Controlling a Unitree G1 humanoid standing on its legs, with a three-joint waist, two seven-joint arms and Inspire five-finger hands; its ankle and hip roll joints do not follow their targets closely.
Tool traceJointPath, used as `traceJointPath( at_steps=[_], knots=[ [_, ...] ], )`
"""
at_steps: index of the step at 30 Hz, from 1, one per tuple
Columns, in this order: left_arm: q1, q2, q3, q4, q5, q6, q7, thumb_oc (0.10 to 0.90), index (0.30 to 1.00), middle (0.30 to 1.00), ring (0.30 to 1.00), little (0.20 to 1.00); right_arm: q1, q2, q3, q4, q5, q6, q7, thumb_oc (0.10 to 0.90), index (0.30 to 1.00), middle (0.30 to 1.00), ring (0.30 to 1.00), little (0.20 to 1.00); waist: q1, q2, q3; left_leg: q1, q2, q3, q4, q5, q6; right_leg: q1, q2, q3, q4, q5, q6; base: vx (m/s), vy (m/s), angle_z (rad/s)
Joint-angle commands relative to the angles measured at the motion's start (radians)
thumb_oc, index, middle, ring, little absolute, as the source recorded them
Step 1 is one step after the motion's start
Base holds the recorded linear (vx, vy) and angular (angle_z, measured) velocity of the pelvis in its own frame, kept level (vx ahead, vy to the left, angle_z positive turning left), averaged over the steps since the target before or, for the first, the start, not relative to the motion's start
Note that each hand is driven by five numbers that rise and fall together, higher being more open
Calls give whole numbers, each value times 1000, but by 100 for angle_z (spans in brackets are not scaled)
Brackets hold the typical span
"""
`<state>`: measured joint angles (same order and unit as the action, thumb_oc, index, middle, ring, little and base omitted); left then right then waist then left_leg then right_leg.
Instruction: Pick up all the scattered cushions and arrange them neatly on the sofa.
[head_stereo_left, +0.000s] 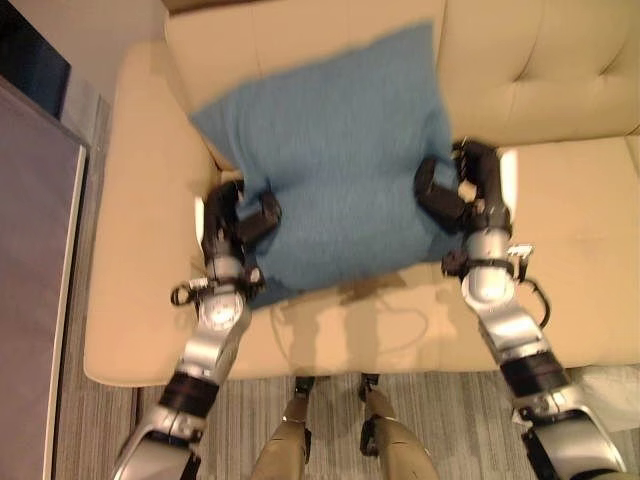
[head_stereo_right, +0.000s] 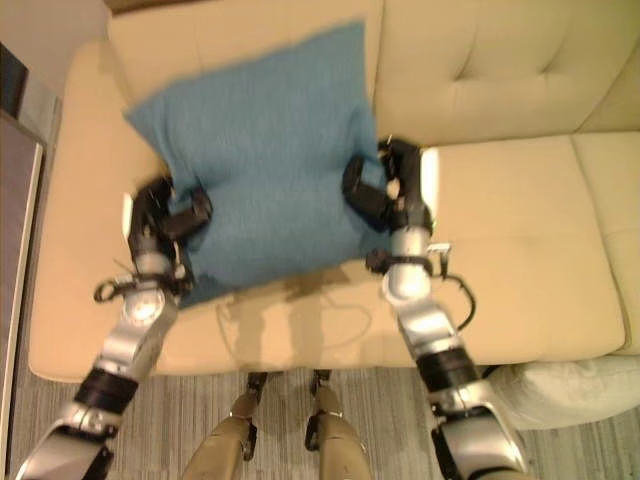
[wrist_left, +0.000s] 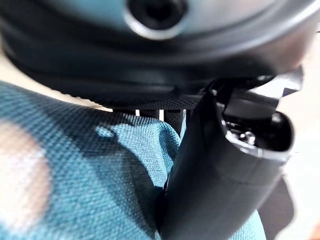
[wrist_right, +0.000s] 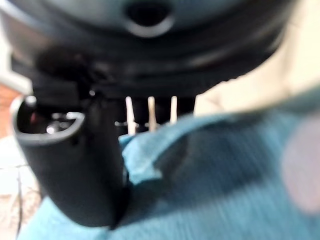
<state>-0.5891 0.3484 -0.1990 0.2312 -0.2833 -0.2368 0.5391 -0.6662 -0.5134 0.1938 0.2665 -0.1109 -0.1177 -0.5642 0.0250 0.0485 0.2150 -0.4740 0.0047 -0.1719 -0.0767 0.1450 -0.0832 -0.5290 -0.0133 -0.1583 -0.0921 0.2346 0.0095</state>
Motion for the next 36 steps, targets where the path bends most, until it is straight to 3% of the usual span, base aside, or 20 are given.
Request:
traceJointPath(
  at_steps=[1,6,7,8,9,11,12,13,14,15,21,27,33,34,35,36],
  knots=[
    [-149,42,-89,-75,188,-173,102,400,300,300,300,300,-120,12,73,-124,-196,-147,-157,400,300,300,300,300,-22,-56,-187,-10,-74,55,-11,-43,11,53,-26,48,5,-127,103,-29,22,-9],
    [-415,74,-198,222,172,-136,164,400,300,300,300,300,-378,-12,204,112,-213,-81,-239,400,300,300,300,300,-22,-60,-172,-78,-71,61,-11,-25,2,-24,-32,56,5,-113,106,-33,18,-9],
    [-539,70,-247,376,136,-127,166,400,300,300,300,300,-493,-6,266,242,-181,-66,-258,400,300,300,300,300,-25,-60,-159,-104,-69,66,-11,-15,-2,-55,-33,58,5,-103,110,-43,27,-6],
    [-546,70,-248,381,134,-130,165,400,300,300,300,300,-500,-6,267,248,-180,-69,-259,400,300,300,300,300,-25,-60,-157,-105,-69,66,-11,-15,-2,-57,-33,59,5,-103,110,-64,39,3],
    [-658,69,-284,521,92,-120,158,400,300,300,300,300,-598,2,319,370,-134,-64,-268,400,300,300,300,300,-28,-61,-145,-135,-68,74,-11,-3,-5,-91,-34,66,5,-90,115,-37,18,8],
    [-711,69,-306,586,71,-111,144,400,300,300,300,300,-643,3,343,424,-103,-60,-263,400,300,300,300,300,-31,-60,-140,-152,-68,77,-11,3,-7,-109,-34,69,5,-83,117,-60,23,20],
    [-816,70,-338,728,5,-101,98,400,300,300,300,300,-729,6,390,551,-11,-63,-218,400,300,300,300,300,-36,-58,-127,-192,-68,80,-11,15,-8,-150,-36,78,5,-70,122,-111,39,-16],
    [-903,80,-378,854,-91,-89,20,800,900,900,900,900,-816,-6,461,704,142,-64,-111,569,554,554,554,554,-35,-56,-112,-227,-67,85,-11,23,-9,-192,-38,78,5,-61,128,-106,48,-36],
    [-943,90,-385,897,-126,-89,-13,800,900,900,900,900,-847,5,497,761,197,-60,-62,635,653,653,653,653,-30,-54,-105,-244,-67,86,-11,27,-10,-211,-40,78,5,-56,130,-67,26,-58],
    [-962,105,-398,903,-147,-92,-33,800,900,900,900,900,-867,-11,517,799,232,-52,-37,800,900,900,900,900,-28,-52,-98,-263,-69,85,-11,30,-10,-230,-39,78,5,-54,131,-25,10,-25],
    [-901,141,-417,839,-130,-82,-77,800,900,900,900,900,-823,-60,527,774,296,-56,23,800,900,900,900,900,-32,-48,-93,-332,-76,83,-11,44,-11,-303,-36,79,5,-44,133,-8,-13,1],
    [-709,141,-338,763,-154,-93,-91,800,900,900,900,900,-711,-104,492,723,246,-49,32,800,900,900,900,900,-29,-58,-115,-348,-85,82,-11,47,-14,-320,-34,77,5,-45,135,1,-41,-3],
    [-517,236,-226,716,-178,-100,-126,800,900,900,900,900,-544,-197,361,664,260,-59,41,800,900,900,900,900,-26,-70,-156,-287,-82,77,-11,31,-22,-256,-35,63,5,-59,134,24,-54,2],
    [-477,258,-195,702,-183,-101,-135,800,900,900,900,900,-499,-218,322,638,270,-67,46,800,900,900,900,900,-26,-74,-166,-266,-82,77,-11,25,-24,-236,-36,60,5,-63,133,79,-58,3],
    [-325,309,-111,627,-215,-108,-183,800,900,900,900,900,-339,-265,206,549,286,-82,72,800,900,900,900,900,-32,-79,-188,-198,-80,77,-11,3,-27,-162,-39,50,5,-79,131,100,-80,9],
    [-257,327,-73,581,-216,-112,-196,800,900,900,900,900,-260,-278,151,510,290,-90,86,800,900,900,900,900,-34,-79,-197,-171,-79,78,-11,-6,-29,-132,-41,46,5,-84,130,114,-64,13]
  ],
)
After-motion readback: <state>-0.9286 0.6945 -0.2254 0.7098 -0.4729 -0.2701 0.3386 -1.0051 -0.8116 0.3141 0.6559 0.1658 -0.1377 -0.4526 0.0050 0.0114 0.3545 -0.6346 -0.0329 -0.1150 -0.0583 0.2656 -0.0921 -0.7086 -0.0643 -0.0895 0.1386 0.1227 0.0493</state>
